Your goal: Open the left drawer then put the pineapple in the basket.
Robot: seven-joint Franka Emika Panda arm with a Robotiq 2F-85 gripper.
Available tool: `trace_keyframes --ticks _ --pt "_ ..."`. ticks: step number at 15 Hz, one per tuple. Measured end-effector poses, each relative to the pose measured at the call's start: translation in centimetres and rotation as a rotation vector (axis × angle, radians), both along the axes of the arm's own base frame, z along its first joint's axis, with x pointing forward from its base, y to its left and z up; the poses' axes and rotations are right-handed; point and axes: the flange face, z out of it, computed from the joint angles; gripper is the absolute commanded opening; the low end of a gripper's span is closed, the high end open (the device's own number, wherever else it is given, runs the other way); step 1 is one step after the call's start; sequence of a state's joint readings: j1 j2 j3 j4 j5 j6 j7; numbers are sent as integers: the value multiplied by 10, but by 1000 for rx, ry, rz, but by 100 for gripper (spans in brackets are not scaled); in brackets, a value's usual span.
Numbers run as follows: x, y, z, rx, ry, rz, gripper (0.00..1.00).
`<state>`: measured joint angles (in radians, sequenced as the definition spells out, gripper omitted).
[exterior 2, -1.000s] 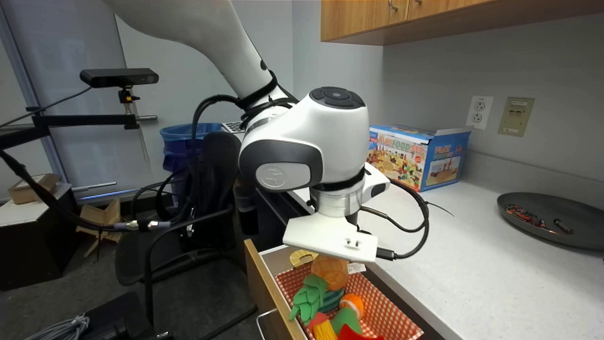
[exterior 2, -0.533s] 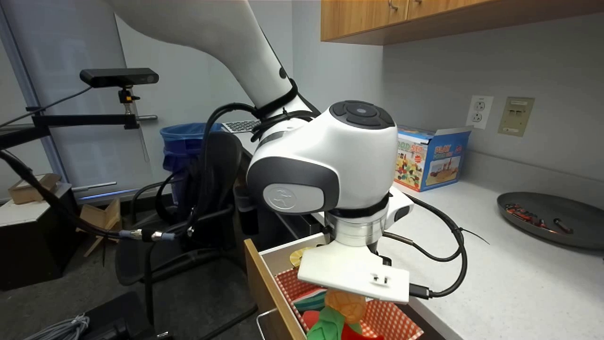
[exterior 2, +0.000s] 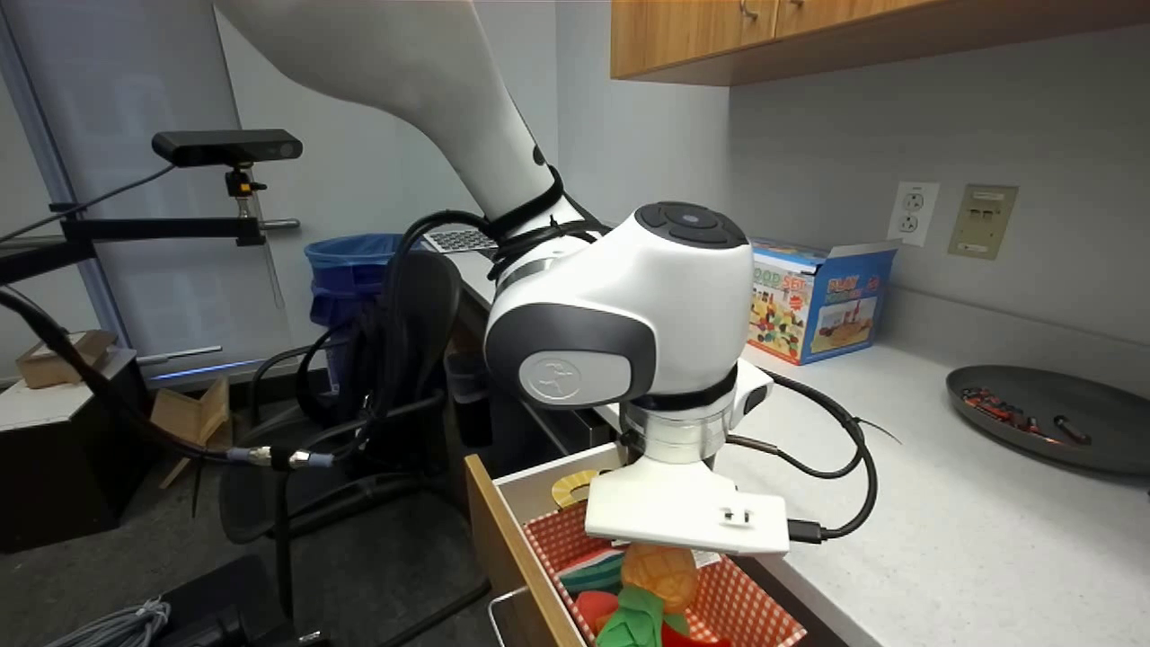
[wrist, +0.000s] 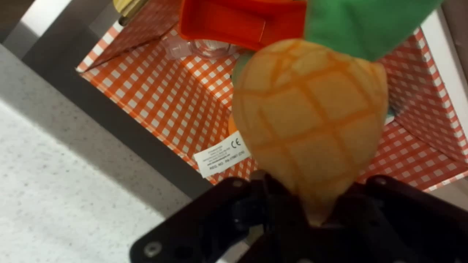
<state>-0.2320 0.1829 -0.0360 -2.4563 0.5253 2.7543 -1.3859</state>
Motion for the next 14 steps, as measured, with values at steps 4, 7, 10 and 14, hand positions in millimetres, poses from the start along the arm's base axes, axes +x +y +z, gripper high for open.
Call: trace_keyframes --ticks 4,7,10,14 --pt "11 7 -6 -23 50 117 4" --pt "26 22 -7 -39 66 206 4" --pt "43 40 -7 -48 65 276 4" --pt "63 70 -14 -47 67 334 55"
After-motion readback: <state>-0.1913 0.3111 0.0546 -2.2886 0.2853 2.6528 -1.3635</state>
